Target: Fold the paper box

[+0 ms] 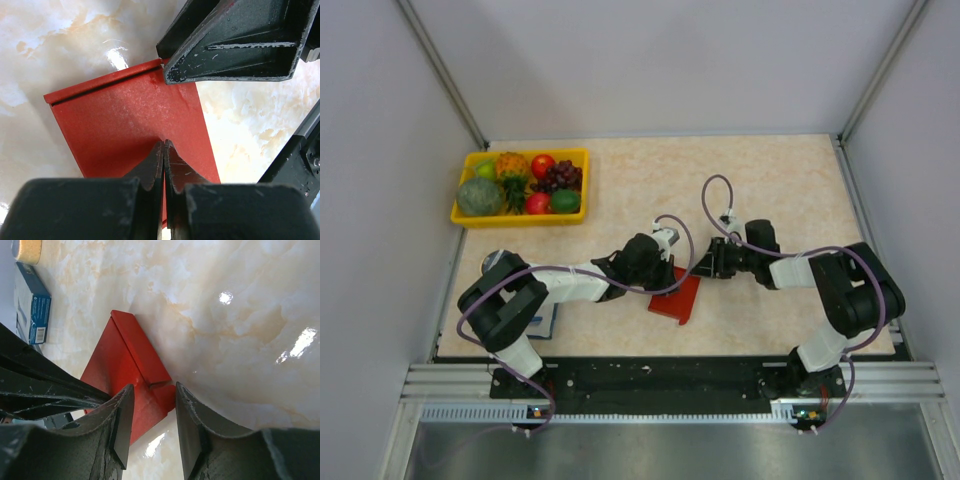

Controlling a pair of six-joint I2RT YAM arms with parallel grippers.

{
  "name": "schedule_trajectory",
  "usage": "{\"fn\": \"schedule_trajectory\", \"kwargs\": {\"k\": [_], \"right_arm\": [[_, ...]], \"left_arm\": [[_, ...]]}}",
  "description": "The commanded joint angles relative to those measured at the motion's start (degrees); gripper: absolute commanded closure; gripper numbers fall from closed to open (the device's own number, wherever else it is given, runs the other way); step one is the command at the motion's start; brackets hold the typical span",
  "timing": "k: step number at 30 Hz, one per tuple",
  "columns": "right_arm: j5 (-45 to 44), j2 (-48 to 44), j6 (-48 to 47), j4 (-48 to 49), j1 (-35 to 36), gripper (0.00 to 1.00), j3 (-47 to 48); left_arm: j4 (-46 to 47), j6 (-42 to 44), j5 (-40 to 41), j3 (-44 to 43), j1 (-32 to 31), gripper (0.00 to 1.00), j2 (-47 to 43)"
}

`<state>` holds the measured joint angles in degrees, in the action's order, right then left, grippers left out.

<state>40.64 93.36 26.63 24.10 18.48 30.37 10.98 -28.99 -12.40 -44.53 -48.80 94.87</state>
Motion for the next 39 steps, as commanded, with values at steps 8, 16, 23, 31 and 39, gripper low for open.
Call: {"fn": "schedule_trajectory", "kwargs": {"k": [8, 16, 23, 31, 39], "right_arm": [[2.68, -1.78, 1.48, 1.03, 0.68, 0.66, -3.11], [3.04, -3.79, 6.06, 4.12, 0.59, 0.75, -5.06], [-0.21, -7.66, 3.00, -3.34, 0.59, 0.81, -4.00], [-3.53, -6.70, 2.72, -3.18, 0.68, 1.00, -4.09], [-14.44, -10.03, 1.58, -12.83, 1.47, 0.62, -3.13]], "left_arm": [[-4.92, 1.66, 1.86, 1.99, -0.07, 0.97, 1.81], [-4.83, 1.66, 1.68, 1.99, -0.07, 0.97, 1.72], [-4.74, 1.83, 1.51, 2.08, -0.07, 0.97, 1.72], [-5.18, 1.75, 1.59, 1.82, -0.07, 0.97, 2.07], [-5.01, 1.83, 1.51, 1.82, -0.07, 0.97, 1.99]]}}
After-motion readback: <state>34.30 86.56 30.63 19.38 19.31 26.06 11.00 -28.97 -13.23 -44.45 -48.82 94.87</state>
